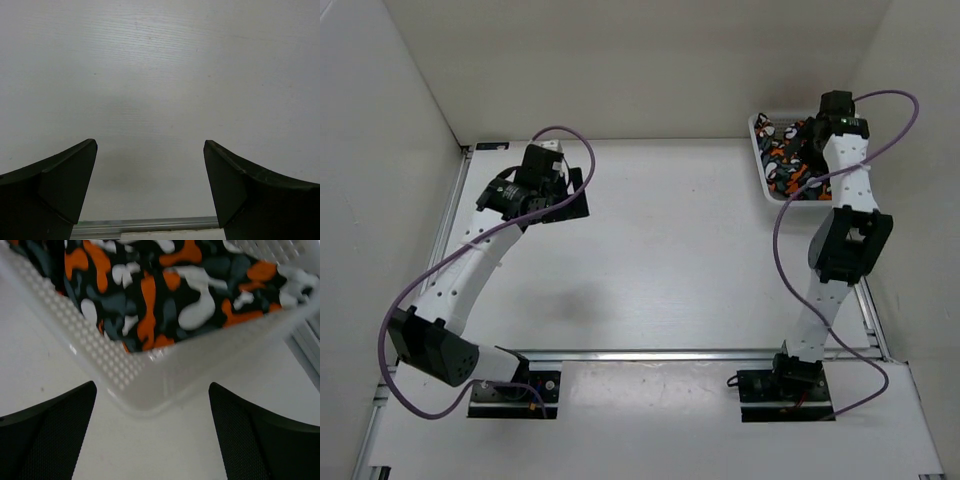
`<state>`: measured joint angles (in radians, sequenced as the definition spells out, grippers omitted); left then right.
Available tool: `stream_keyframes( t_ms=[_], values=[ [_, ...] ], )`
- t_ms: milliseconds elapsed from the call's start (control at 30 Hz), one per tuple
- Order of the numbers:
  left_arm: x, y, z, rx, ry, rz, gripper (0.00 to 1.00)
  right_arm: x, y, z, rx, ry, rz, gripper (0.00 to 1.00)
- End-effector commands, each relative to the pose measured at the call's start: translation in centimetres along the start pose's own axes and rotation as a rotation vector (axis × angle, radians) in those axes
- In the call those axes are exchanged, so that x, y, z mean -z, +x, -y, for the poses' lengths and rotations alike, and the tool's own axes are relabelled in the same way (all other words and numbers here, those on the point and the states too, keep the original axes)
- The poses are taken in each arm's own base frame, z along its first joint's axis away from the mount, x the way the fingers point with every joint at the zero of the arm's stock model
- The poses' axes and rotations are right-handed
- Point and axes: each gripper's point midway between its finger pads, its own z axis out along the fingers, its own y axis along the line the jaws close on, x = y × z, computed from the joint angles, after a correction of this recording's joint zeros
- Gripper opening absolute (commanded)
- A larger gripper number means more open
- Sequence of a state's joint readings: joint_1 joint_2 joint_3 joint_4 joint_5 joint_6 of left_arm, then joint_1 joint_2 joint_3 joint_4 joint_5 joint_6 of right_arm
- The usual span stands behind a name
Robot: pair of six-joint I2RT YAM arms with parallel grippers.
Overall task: Fold and stack the shorts
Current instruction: Grab the shorts from the pile
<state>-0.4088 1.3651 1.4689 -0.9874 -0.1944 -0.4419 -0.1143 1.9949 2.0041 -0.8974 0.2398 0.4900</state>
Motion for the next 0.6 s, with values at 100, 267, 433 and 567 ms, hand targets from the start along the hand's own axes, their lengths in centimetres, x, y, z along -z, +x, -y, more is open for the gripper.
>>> stream_keyframes(
  t_ms=[100,267,433,567],
  values=[
    [0.2,-1.2,0.3,-0.027,-0.014,0.022,1.0,-7.1,-2.2,-1.8,-0.031,-0.054,-0.079,0.89],
    [0.2,-1.3,0.2,-0.027,-0.022,0.026,1.0,-8.3,-4.0,-1.6,-0.074,-0.095,-0.04,0.32],
    [0.6,-1.8,0.2,-0.005,-0.026,0.039,1.0,-0.7,-7.5,-4.2,-0.048,-0.225,0.102,0.0],
    [0.7,-2.4,0.7,0.008,-0.01,0.052,1.0,14.5,-10.5,-8.7,0.073,-0.411,0.368,0.0]
  ],
)
